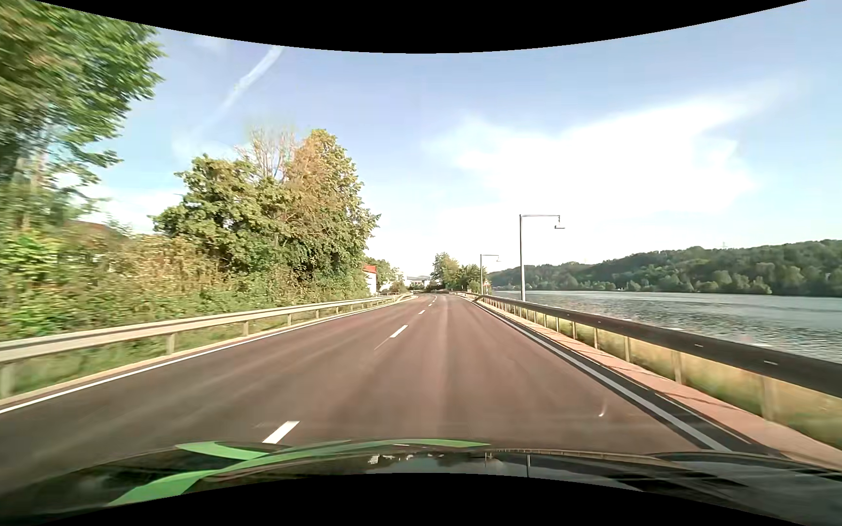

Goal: Follow the waypoints while adhering to traffic rules and regulations

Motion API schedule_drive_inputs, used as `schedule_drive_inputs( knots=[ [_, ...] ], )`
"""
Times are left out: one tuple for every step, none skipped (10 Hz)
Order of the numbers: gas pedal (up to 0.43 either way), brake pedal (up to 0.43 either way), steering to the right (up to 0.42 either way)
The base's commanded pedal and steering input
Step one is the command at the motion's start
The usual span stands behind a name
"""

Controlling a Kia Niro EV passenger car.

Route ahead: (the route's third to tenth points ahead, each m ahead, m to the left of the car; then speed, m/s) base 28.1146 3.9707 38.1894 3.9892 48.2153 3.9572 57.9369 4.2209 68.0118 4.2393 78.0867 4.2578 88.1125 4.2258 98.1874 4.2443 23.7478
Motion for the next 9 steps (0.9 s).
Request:
schedule_drive_inputs(
  knots=[
    [0.15, 0.0, 0.003],
    [0.15, 0.0, 0.003],
    [0.15, 0.0, 0.003],
    [0.15, 0.0, 0.002],
    [0.138, 0.0, 0.001],
    [0.138, 0.0, 0.001],
    [0.138, 0.0, 0.001],
    [0.138, 0.0, 0.001],
    [0.138, 0.0, 0.001]
  ],
)
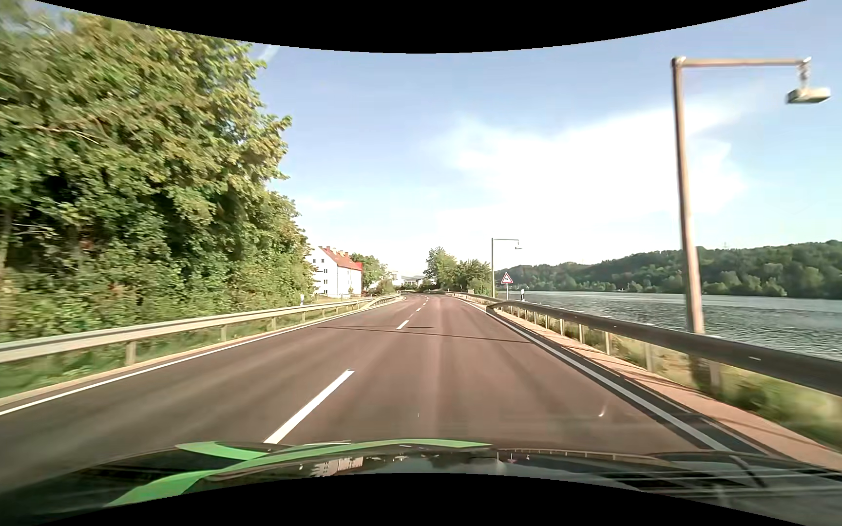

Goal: Follow the waypoints while adhering to traffic rules and regulations

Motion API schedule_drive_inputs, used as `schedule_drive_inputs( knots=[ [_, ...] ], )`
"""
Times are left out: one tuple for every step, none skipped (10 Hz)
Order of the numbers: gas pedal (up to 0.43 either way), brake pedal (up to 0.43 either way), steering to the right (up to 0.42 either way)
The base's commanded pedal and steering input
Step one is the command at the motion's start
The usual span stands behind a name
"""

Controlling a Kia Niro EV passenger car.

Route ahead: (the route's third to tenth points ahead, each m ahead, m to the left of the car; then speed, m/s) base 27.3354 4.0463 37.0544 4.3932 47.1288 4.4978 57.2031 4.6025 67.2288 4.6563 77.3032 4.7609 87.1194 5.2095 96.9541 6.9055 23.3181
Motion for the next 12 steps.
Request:
schedule_drive_inputs(
  knots=[
    [0.138, 0.0, 0.0],
    [0.138, 0.0, 0.0],
    [0.138, 0.0, 0.0],
    [0.138, 0.0, 0.0],
    [0.138, 0.0, 0.0],
    [0.138, 0.0, -0.001],
    [0.138, 0.0, -0.001],
    [0.138, 0.0, -0.002],
    [0.138, 0.0, -0.002],
    [0.138, 0.0, -0.003],
    [0.138, 0.0, -0.003],
    [0.138, 0.0, -0.003]
  ],
)
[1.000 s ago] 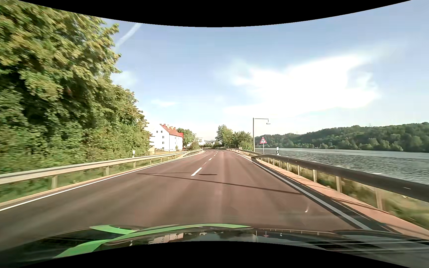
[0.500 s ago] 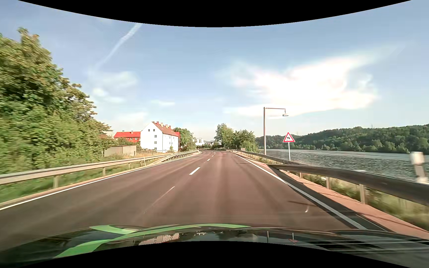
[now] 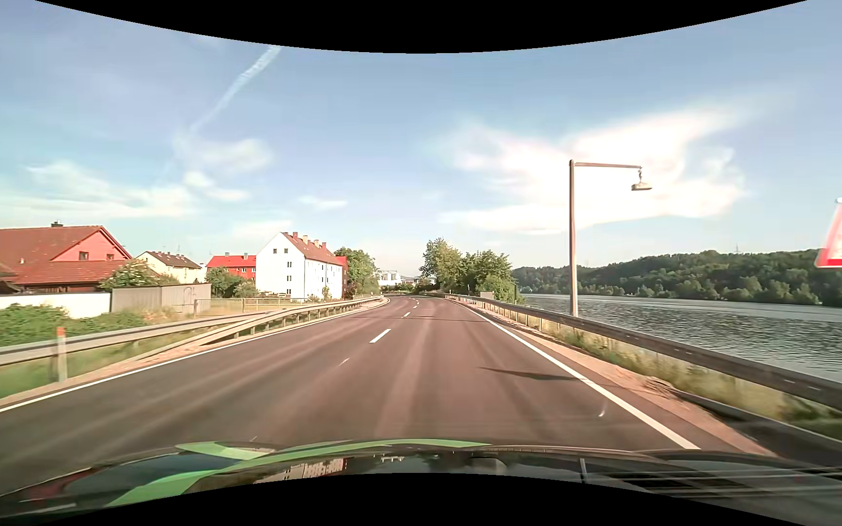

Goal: Follow the waypoints while adhering to traffic rules and regulations

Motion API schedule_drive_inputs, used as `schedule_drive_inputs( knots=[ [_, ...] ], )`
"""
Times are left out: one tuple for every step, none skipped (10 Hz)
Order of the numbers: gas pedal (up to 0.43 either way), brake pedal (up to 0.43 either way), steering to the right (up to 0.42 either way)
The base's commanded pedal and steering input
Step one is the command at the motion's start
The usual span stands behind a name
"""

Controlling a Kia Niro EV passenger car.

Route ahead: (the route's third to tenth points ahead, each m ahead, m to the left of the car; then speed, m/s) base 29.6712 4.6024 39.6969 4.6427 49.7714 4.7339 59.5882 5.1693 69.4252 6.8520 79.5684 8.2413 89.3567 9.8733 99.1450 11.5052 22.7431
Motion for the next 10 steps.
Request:
schedule_drive_inputs(
  knots=[
    [0.138, 0.0, -0.004],
    [0.118, 0.0, -0.005],
    [0.118, 0.0, -0.006],
    [0.118, 0.0, -0.006],
    [0.118, 0.0, -0.007],
    [0.118, 0.0, -0.007],
    [0.118, 0.0, -0.007],
    [0.118, 0.0, -0.007],
    [0.118, 0.0, -0.007],
    [0.118, 0.0, -0.007]
  ],
)
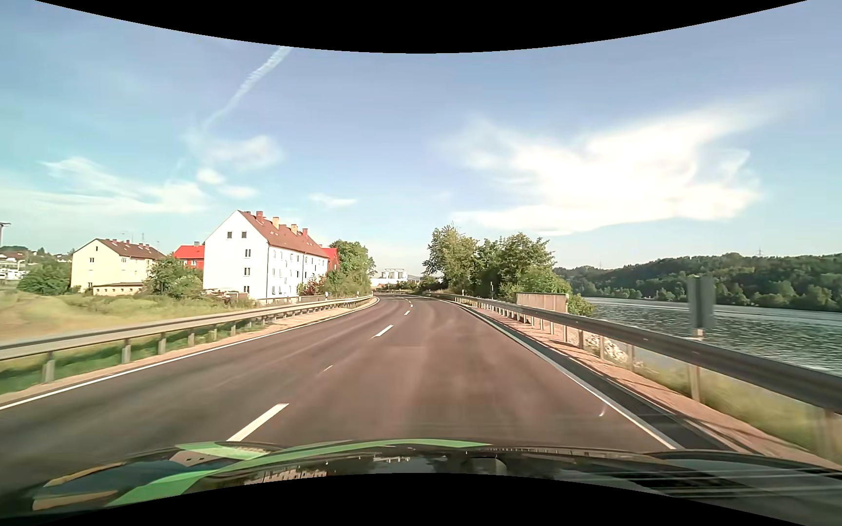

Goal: Follow the waypoints while adhering to traffic rules and regulations

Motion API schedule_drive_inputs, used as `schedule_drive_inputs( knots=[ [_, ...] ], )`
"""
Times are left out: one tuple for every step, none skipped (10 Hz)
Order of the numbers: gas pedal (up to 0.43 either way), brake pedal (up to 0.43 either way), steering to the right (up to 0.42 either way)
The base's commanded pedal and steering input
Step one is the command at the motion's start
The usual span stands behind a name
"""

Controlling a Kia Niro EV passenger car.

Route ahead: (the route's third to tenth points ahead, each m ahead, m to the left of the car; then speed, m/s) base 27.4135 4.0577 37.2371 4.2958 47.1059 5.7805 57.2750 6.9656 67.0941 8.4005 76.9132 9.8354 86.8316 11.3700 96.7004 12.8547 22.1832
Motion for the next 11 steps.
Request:
schedule_drive_inputs(
  knots=[
    [0.118, 0.0, -0.007],
    [0.118, 0.0, -0.007],
    [0.118, 0.0, -0.007],
    [0.13, 0.0, -0.007],
    [0.13, 0.0, -0.008],
    [0.13, 0.0, -0.008],
    [0.13, 0.0, -0.008],
    [0.13, 0.0, -0.009],
    [0.13, 0.0, -0.011],
    [0.13, 0.0, -0.012],
    [0.13, 0.0, -0.012]
  ],
)
